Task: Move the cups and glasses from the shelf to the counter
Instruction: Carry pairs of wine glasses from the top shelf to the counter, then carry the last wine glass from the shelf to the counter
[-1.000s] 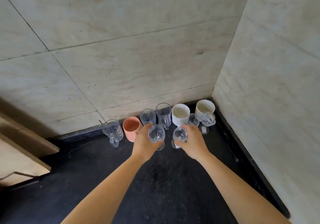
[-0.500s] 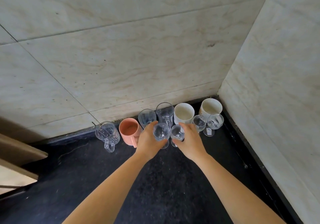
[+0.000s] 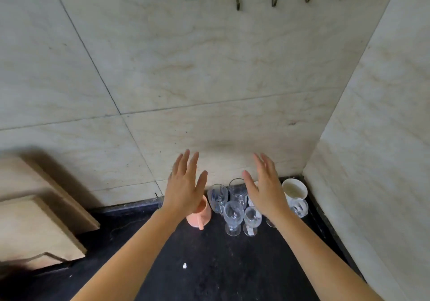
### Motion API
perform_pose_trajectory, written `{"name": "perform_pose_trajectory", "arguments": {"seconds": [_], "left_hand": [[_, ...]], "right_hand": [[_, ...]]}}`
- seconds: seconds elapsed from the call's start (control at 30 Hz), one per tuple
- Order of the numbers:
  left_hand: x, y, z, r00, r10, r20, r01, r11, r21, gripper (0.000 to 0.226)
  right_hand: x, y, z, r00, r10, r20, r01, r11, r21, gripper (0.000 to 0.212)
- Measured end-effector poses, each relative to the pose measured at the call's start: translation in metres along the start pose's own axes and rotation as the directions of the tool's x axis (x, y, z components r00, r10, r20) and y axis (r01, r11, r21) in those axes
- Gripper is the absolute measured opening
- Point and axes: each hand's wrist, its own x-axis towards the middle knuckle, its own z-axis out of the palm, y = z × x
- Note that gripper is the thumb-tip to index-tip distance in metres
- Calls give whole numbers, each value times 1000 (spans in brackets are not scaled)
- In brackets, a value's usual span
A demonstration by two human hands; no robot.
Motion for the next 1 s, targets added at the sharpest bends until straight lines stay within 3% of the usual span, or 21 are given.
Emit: {"name": "perform_pose_trajectory", "arguments": {"seconds": [0.1,0.27,0.4,0.5,0.6,0.77,0.87,1.0], "left_hand": [[4,8,-94,959,86,-271,-43,986,161,60],[-50,5,-229,833,153,-531,81,917,392,61],[-155,-10,-292,754,111,-648,314,805,504,63],[-255,-15,-317,682,-53,-730,568,667,482,65],[-357,-11,-340,608,-184,-773,727,522,447,69],[-529,18,-384,431,-237,-871,885,301,356,71],[-636,46,-408,296,-253,-921,950,180,256,71],[-786,76,-428,145,-294,-945,989,9,150,71]], "right_hand": [[26,-72,-37,961,-237,-145,226,970,-87,64],[36,-187,-63,789,-524,-321,521,847,-101,65],[-3,-264,-29,665,-669,-330,712,702,13,67],[-63,-317,13,569,-788,-236,822,548,155,71],[-140,-367,47,459,-873,-165,868,401,292,74],[-289,-453,65,262,-957,-121,866,178,467,77],[-389,-503,64,106,-983,-148,850,12,526,77],[-538,-558,58,-31,-973,-228,790,-163,591,77]]}}
